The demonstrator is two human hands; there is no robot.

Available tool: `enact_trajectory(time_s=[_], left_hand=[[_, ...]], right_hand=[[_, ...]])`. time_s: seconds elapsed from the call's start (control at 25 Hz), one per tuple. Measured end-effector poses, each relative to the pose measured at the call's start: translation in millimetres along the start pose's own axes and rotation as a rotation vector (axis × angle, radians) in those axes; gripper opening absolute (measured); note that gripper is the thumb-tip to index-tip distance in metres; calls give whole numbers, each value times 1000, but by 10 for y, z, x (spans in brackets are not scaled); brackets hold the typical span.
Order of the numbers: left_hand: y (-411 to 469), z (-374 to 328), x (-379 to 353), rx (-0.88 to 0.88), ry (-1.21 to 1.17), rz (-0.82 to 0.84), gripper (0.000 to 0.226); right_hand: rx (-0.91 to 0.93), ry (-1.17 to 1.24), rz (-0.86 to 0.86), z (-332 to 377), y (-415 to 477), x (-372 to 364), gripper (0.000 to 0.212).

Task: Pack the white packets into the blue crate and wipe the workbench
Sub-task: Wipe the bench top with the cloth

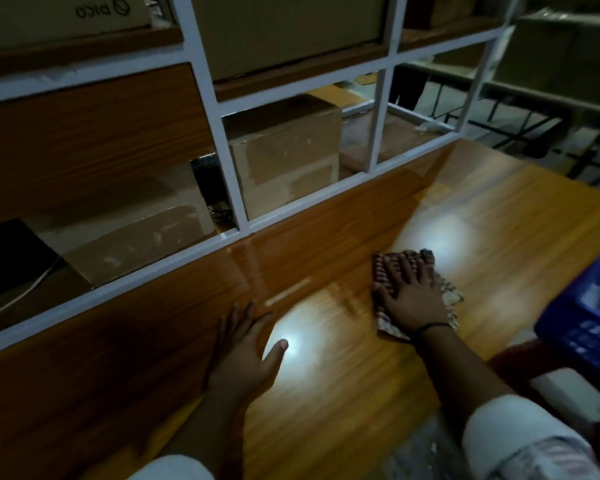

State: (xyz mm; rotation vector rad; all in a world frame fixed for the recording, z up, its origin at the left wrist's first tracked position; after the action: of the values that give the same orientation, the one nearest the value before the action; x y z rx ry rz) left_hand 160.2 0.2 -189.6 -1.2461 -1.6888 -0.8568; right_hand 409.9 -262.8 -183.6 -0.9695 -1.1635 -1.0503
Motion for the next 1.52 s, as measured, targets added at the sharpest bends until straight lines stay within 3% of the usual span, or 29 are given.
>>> enact_trajectory(time_s=[0.12,0.24,0.32,0.4,0.48,0.56,0.8,0.96,1.12,1.24,1.32,1.44,1.52], left_hand=[[-26,6,7,-21,-3,-4,68],[-44,-7,15,-41,11,-17,69],[-59,17,10,-65,12,-31,70],[-51,52,-13,-81,34,-15,71],[-46,63,-21,-88,80,15,73],[-37,35,-11,-100,141,29,74],[316,-571,-99,-264,132,109,78],[828,-1003,-240,-371,123,229,87],[1290,-1149,-368,-340,140,305,88],[1724,-1191,-379,-262,108,329,83],[1861,-1228,-441,-215,106,298,81],[1820,-1239,-580,-208,137,135,78],[1807,-1229,-637,-213,146,75,77]], right_hand=[[-24,22,49,77,-635,-8,86],[310,46,97,428,-1502,-70,81],[422,40,88,427,-1850,-81,72],[308,27,21,209,-1745,-77,77],[39,18,-2,-40,-1467,-33,85],[-154,31,15,-92,-1322,2,81],[118,27,46,259,-1881,-55,71],[-65,29,14,-181,-1413,-41,77],[-245,-24,11,-694,-788,56,73],[-278,4,50,-797,-349,123,72],[-181,-11,58,-664,-213,146,76],[167,-50,93,-427,-313,104,77],[296,-66,105,-519,-163,122,72]])
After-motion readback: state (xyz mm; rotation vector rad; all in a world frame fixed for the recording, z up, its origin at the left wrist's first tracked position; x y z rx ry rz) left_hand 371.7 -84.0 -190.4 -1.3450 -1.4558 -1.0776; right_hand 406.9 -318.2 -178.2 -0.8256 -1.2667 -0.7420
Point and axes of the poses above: each hand's wrist, its own y-axis towards the middle knuckle, its own x-axis out of the back of the hand, z = x × y, the point moved 1 cm from there along y, towards the middle knuckle, and after that the axes turned 12 degrees about -x, right-handed, at the moved point
